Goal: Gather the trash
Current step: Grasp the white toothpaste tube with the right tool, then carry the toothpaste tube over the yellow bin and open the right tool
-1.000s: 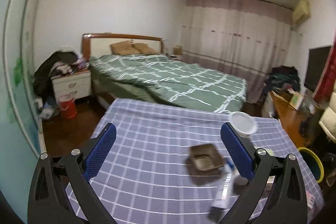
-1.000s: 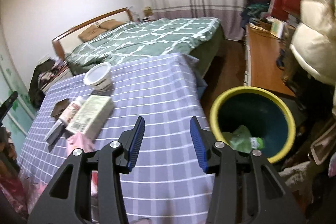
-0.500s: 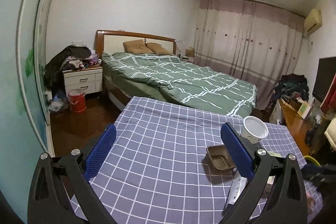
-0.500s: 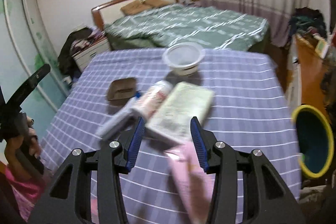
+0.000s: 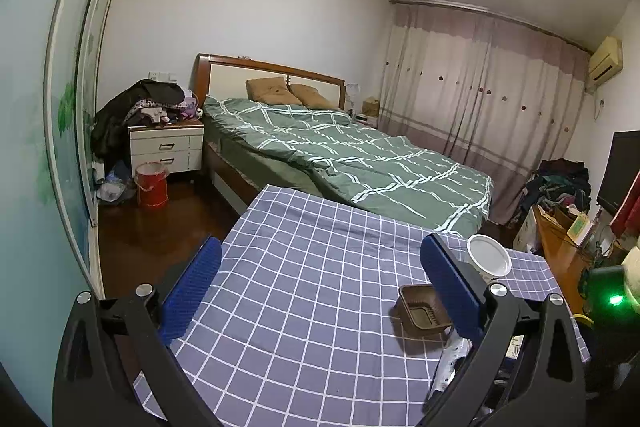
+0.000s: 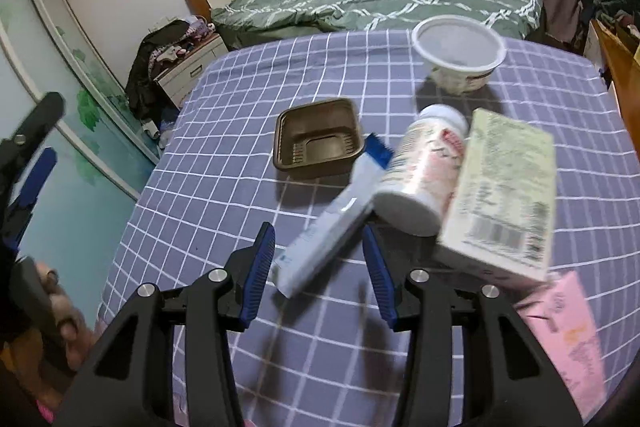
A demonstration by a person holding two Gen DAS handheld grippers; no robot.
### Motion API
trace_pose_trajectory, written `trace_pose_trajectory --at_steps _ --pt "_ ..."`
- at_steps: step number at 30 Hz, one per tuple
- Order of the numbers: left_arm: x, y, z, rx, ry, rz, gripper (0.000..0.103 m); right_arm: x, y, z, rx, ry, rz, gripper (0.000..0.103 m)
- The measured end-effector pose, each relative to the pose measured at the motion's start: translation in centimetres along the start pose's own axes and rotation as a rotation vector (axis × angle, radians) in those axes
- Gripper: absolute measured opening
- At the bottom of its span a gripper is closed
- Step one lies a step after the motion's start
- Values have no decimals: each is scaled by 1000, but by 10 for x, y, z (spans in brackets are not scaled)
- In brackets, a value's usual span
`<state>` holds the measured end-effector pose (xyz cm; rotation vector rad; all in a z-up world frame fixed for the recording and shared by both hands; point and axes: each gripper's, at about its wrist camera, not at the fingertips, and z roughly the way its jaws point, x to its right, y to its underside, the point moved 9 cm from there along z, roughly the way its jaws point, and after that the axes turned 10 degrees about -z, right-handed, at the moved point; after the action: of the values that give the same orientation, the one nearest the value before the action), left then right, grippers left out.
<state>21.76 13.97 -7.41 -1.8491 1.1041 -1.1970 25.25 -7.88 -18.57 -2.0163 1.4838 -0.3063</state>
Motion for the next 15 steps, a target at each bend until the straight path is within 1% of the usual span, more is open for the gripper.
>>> trace_pose_trajectory --at_steps 3,6,9,11,13,15 --pt "0 1 0 -3 -5 2 98 -2 5 15 -36 0 21 44" --pt "0 1 0 -8 -6 4 98 1 10 25 -54 15 39 44" --pt "2 3 2 -16 -5 9 98 2 9 27 -44 26 37 44" --pt "4 3 3 -18 -6 16 98 1 10 26 -42 26 32 36" --pt "5 4 4 -20 -7 21 98 0 12 25 -42 18 19 21" --pt "5 5 5 -22 -13 25 98 -3 13 21 -30 0 7 17"
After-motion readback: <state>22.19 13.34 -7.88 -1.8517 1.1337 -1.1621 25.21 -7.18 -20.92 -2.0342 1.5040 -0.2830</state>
